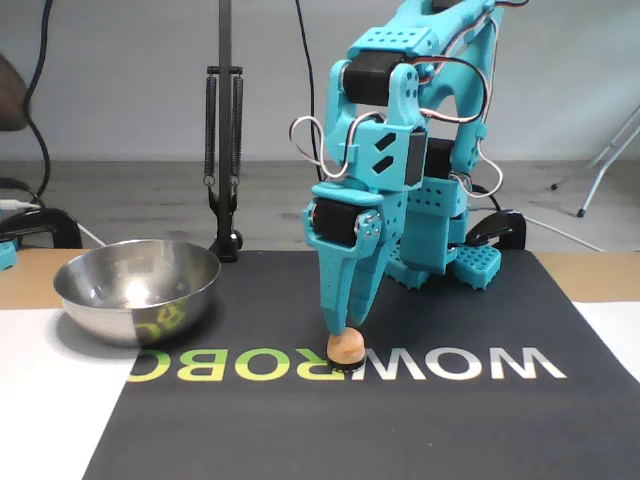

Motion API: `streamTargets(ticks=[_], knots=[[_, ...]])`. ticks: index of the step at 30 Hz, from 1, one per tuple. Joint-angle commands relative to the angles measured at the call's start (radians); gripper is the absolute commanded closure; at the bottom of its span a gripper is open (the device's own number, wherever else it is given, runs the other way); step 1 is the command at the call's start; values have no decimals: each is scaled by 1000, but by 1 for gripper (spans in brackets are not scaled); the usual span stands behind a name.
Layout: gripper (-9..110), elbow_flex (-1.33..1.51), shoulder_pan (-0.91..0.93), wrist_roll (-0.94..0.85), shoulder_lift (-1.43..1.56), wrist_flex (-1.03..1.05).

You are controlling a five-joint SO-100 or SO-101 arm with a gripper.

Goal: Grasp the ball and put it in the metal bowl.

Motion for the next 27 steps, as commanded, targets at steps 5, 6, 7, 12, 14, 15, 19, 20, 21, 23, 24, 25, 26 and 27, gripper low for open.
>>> streamTargets(ticks=[5, 6, 7, 12, 14, 15, 19, 20, 21, 23, 24, 25, 26, 27], knots=[[66, -18, 2, -3, 23, -3], [66, -18, 2, -3, 23, -5], [66, -20, 3, -3, 23, -5], [65, -21, 5, -3, 23, -6], [65, -25, 5, -3, 23, -6], [65, -31, 5, -3, 23, -6], [65, -49, 5, -3, 23, -3], [65, -49, 5, -3, 23, -3], [65, -49, 5, -3, 23, -3], [65, -49, 3, -3, 23, -5], [65, -54, 2, -3, 23, -3], [65, -58, 2, -3, 23, -2], [65, -60, 3, -3, 23, 0], [65, -63, 3, -3, 23, 3]])
